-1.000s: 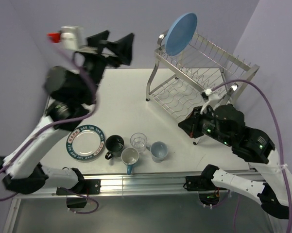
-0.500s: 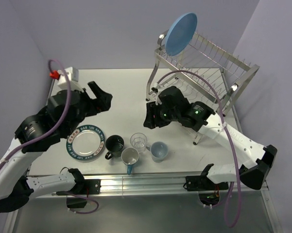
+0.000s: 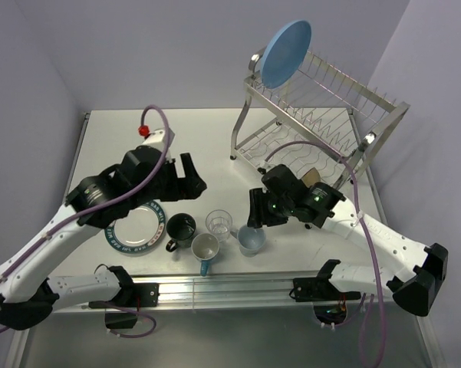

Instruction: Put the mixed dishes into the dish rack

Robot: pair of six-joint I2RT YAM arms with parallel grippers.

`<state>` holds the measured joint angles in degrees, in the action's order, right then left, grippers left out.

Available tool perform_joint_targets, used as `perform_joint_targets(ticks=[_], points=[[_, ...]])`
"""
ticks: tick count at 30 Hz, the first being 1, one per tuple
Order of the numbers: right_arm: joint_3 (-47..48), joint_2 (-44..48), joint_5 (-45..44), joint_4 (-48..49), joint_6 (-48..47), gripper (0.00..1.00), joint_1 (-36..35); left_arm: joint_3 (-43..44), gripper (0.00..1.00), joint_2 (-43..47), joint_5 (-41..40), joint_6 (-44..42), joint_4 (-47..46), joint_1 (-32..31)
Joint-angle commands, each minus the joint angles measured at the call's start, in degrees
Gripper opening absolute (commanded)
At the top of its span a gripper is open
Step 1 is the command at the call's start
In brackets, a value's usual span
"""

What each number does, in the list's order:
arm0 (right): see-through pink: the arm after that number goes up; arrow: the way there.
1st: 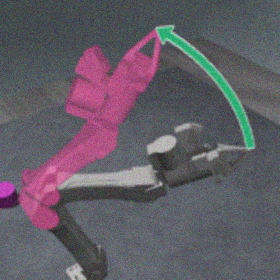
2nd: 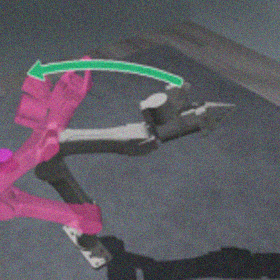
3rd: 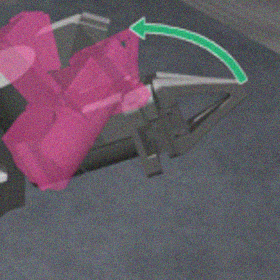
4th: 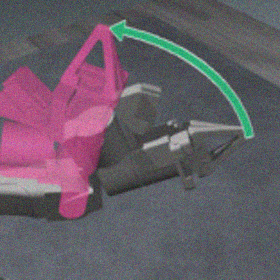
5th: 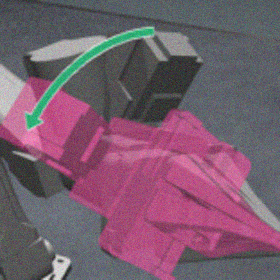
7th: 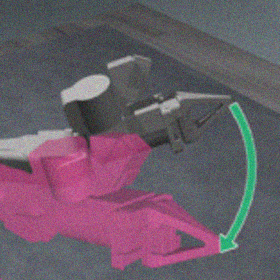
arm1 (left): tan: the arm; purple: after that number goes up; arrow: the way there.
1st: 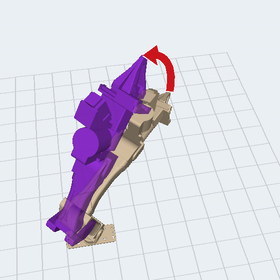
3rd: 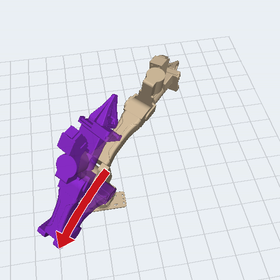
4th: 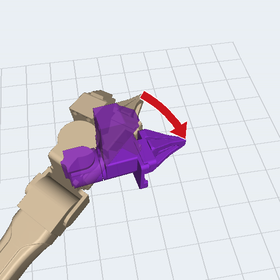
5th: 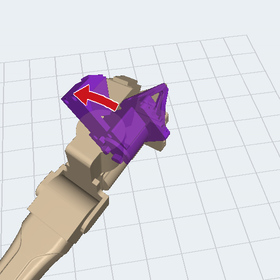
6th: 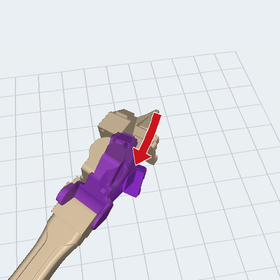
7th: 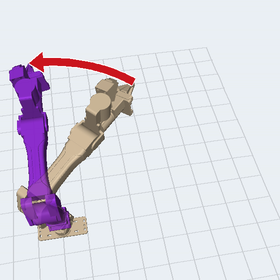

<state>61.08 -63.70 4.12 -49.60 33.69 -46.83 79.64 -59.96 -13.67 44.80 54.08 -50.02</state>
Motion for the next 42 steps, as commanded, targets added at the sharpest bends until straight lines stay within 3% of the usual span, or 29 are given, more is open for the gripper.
perform_joint_targets(ticks=[1, 9, 25, 35, 37, 39, 40, 42], points=[[-3.3, 3.0, -1.2, -0.1, 3.0, 0.57, 0.1, 4.1, 0.88, -5.1, 7.9, -4.9, -4.5, 0.8], [-6.8, 1.0, -4.0, 1.5, 3.6, 0.58, 0.2, 5.0, 0.87, -7.4, 13.2, -7.9, -6.4, 3.8], [-9.8, -4.4, -7.5, 4.3, 4.0, 0.58, 0.2, 4.1, 0.87, -5.2, 15.9, -10.3, -4.8, 9.9], [-14.5, -7.7, -6.6, 9.2, 5.2, 0.50, 0.1, 5.2, 0.86, -5.7, 17.4, -11.1, -4.1, 11.7], [-15.1, -8.0, -6.2, 10.9, 5.2, 0.46, 0.2, 5.4, 0.86, -5.6, 18.2, -11.0, -4.1, 12.0], [-15.5, -8.9, -6.0, 11.6, 5.2, 0.34, 0.1, 5.6, 0.86, -5.6, 18.8, -11.0, -4.2, 12.1], [-15.2, -9.2, -6.1, 11.6, 5.2, 0.20, 0.1, 5.8, 0.86, -5.6, 19.2, -11.0, -4.0, 12.3], [-15.1, -9.4, -6.4, 11.4, 5.3, 0.05, 0.1, 6.1, 0.86, -5.7, 19.4, -10.9, -3.9, 12.4]])
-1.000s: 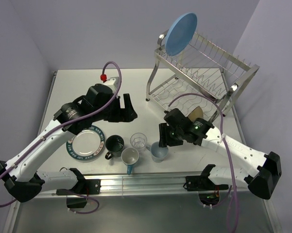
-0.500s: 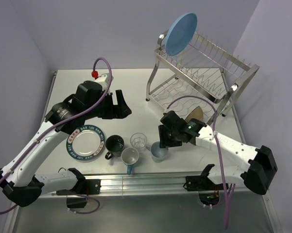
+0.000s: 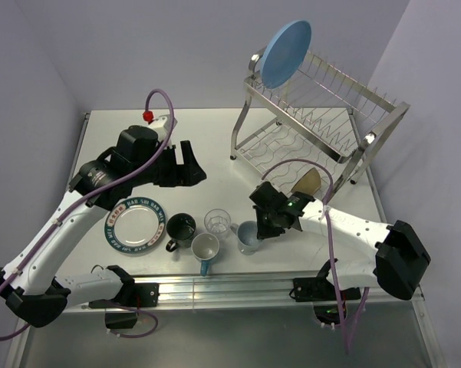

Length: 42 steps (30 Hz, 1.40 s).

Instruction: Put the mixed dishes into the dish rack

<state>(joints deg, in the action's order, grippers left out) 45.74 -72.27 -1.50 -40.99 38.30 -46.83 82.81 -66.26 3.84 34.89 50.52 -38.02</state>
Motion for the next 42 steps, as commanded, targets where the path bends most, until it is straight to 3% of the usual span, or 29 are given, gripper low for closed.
perform_joint_targets(ticks=[1, 13, 19, 21, 25, 26, 28, 30, 35, 42], points=[[0.4, -0.6, -1.3, 2.5, 0.8, 0.00, 0.1, 3.0, 0.86, 0.9, 2.2, -0.9, -0.3, 0.5], [9.1, 9.5, -7.1, -9.2, 1.2, 0.00, 0.1, 3.0, 0.87, 1.0, 7.4, -0.8, -3.1, 1.1], [15.0, 14.6, -7.8, -13.1, 1.1, 0.00, 0.1, 5.1, 0.89, -1.6, 18.1, 0.4, -5.4, 3.2], [16.7, 15.4, -9.0, -13.4, 0.8, 0.00, 0.0, 9.8, 0.87, -4.1, 24.6, 2.4, -2.1, 5.3], [21.0, 15.7, -11.9, -14.5, -0.7, 0.00, 0.0, 25.4, 0.74, -15.1, 33.4, 10.0, 7.1, 7.0], [22.0, 15.7, -12.5, -14.6, -1.0, 0.00, 0.0, 31.0, 0.74, -16.6, 34.6, 10.8, 8.5, 7.0], [24.7, 15.8, -13.9, -14.0, -2.7, 0.00, 0.1, 34.0, 0.75, -18.7, 38.0, 14.0, 10.6, 7.4], [27.0, 15.8, -15.1, -13.4, -4.1, 0.00, 0.0, 32.0, 0.75, -18.5, 40.0, 17.1, 9.8, 7.7], [32.6, 13.3, -21.6, -13.9, -10.3, 0.00, -0.1, 12.6, 0.74, -10.5, 49.5, 30.2, 1.5, 9.5], [33.1, 13.6, -25.1, -8.7, -17.4, 0.00, -1.2, 1.0, 0.73, -4.2, 54.8, 52.5, -5.1, 10.4]])
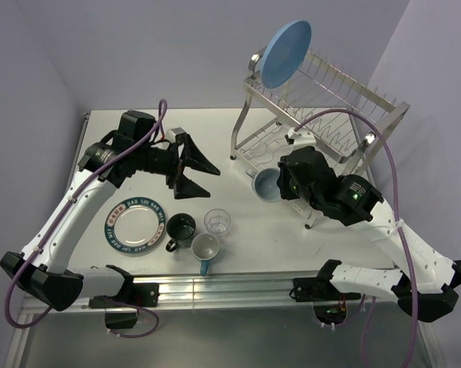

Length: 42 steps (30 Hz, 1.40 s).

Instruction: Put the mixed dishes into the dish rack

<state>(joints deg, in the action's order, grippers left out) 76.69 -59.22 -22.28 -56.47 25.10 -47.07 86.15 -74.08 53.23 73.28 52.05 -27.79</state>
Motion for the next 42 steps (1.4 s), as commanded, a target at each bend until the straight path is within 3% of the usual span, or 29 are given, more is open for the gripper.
perform_joint_targets(ticks=[1, 4, 10, 21, 36, 42], points=[[1.8, 1.5, -4.9, 7.6, -5.2, 0.00, -1.4, -3.4, 0.70, 4.0, 5.5, 16.8, -8.1, 0.2], [0.6, 3.1, -7.4, 10.1, -7.6, 0.00, -3.7, -3.9, 0.66, 3.6, 5.2, 21.6, -9.4, 0.0], [-0.1, 3.2, -15.2, 14.6, -13.9, 0.00, -10.9, 3.1, 0.68, -1.1, 4.5, 18.6, -1.4, 0.0], [0.1, 1.3, -30.0, 20.6, -19.4, 0.00, -22.0, -0.4, 0.70, -2.0, 3.7, 17.6, 0.2, -3.1], [2.3, 0.2, -31.7, 21.5, -19.0, 0.00, -28.8, -0.5, 0.68, -3.8, 2.7, 18.1, -2.7, -3.5], [2.9, -0.8, -32.4, 21.1, -18.5, 0.00, -30.6, -0.6, 0.60, -4.0, 1.8, 19.9, -5.5, -3.5]])
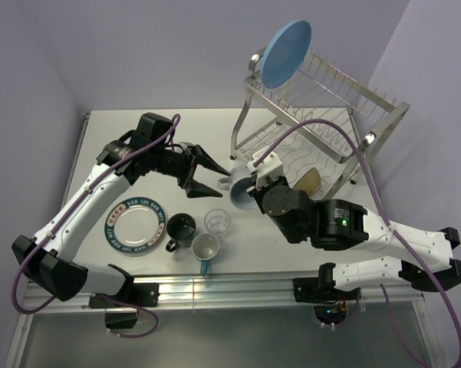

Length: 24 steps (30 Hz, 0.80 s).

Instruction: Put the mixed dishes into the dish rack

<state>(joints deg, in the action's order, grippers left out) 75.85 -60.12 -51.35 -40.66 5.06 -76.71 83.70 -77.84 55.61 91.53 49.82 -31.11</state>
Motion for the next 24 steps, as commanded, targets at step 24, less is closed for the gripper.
perform_joint_targets(ticks=[24], points=[[2.8, -0.3, -2.3, 8.4, 0.0, 0.00, -1.4, 1.6, 0.25, -0.5, -0.9, 3.0, -7.0, -0.1]])
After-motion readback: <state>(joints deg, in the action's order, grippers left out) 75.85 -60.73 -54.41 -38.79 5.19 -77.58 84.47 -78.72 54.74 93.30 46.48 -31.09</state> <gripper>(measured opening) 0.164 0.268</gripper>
